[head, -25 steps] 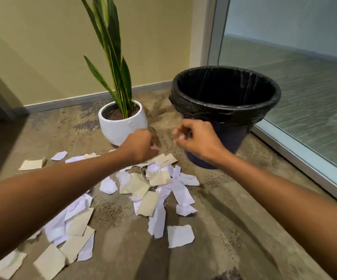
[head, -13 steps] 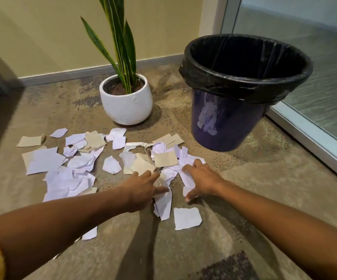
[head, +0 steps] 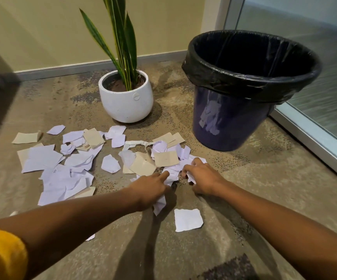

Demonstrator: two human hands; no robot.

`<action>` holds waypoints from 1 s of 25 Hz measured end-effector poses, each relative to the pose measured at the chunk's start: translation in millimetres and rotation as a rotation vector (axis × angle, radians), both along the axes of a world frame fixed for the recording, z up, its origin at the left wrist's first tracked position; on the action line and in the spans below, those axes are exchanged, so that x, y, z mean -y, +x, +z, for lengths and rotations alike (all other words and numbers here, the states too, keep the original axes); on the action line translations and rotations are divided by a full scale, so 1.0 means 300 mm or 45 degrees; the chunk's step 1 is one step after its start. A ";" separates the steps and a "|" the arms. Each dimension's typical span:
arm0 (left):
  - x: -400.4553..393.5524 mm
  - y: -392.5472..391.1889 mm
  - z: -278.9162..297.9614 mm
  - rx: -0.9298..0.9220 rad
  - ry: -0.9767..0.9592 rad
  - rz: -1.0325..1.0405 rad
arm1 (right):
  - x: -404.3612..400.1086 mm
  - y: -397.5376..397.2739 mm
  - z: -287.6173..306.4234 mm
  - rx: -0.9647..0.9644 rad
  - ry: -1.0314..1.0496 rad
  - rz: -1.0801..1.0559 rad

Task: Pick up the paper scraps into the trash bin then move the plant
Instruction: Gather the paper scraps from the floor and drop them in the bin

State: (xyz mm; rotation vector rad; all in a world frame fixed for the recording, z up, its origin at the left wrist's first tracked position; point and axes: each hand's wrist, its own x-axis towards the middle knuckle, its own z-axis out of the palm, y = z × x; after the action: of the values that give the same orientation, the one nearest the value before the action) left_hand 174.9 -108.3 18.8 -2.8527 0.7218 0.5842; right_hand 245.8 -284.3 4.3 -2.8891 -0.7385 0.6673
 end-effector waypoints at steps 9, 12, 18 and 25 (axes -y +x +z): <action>-0.109 0.101 0.187 0.104 -0.362 0.441 | 0.004 0.060 0.118 0.158 0.268 -0.196; -0.132 0.109 0.231 0.071 -0.682 0.657 | -0.003 0.063 0.200 0.178 0.525 -0.322; -0.168 0.116 0.324 -0.070 -0.948 0.858 | -0.017 0.092 0.360 0.256 0.949 -0.439; -0.190 0.137 0.447 -0.253 -1.062 0.970 | -0.010 0.113 0.561 0.380 1.311 -0.401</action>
State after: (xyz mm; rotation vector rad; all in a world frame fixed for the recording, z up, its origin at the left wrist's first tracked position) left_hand 215.9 -51.3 152.9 -3.8916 -0.2482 0.7987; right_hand 279.7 -281.3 172.6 -2.0518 -0.4274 -0.1766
